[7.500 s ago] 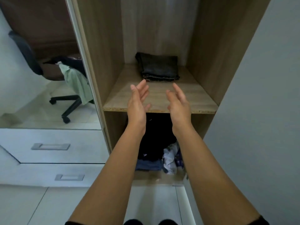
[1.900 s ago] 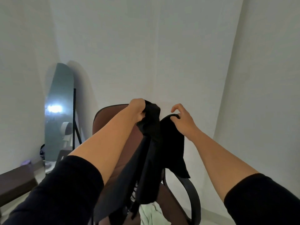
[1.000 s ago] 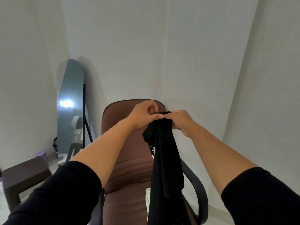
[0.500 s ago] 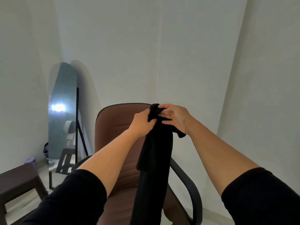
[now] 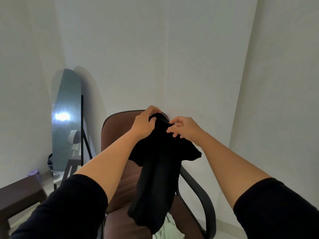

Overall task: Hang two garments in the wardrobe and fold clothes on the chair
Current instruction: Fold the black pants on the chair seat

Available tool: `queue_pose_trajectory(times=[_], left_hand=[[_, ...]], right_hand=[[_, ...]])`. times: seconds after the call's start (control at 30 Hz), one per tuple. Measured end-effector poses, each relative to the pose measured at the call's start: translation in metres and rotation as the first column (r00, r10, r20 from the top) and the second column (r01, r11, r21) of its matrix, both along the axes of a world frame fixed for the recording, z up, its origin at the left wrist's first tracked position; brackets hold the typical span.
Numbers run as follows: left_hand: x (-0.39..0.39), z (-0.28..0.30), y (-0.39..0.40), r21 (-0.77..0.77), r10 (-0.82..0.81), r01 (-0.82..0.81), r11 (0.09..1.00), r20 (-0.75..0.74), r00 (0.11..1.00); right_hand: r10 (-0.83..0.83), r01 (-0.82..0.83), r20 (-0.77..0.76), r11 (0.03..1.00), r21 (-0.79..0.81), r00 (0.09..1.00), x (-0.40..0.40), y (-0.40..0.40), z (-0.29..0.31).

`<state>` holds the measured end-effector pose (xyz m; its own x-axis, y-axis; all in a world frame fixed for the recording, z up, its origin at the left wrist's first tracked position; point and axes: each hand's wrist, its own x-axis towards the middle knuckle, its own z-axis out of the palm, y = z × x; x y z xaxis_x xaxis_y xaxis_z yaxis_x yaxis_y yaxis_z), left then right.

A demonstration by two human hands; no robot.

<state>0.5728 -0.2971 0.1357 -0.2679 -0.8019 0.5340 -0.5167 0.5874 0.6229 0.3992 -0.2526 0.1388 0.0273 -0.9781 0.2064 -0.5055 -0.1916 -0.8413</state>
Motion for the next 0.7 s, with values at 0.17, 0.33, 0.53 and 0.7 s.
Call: queue_pose_trajectory(times=[0.17,0.33,0.53,0.7], left_hand=[[-0.007,0.001,0.006,0.031,-0.016,0.014,0.999,0.086,0.996],[-0.001,0.005,0.006,0.022,-0.029,0.026,0.999,0.126,0.992],[0.004,0.006,0.007,0.122,-0.172,0.159,0.980,0.107,0.979],[0.007,0.007,0.009,0.156,-0.244,0.230,0.961,0.078,0.967]], right_hand=[[-0.112,0.088,-0.142,0.983,-0.164,0.983,0.004,-0.004,-0.007],[-0.018,0.007,-0.198,0.998,-0.055,0.980,0.000,-0.003,-0.012],[0.179,-0.179,0.008,0.983,0.030,0.984,0.005,0.008,-0.011],[0.263,-0.273,0.095,0.954,0.127,0.960,0.009,0.011,-0.006]])
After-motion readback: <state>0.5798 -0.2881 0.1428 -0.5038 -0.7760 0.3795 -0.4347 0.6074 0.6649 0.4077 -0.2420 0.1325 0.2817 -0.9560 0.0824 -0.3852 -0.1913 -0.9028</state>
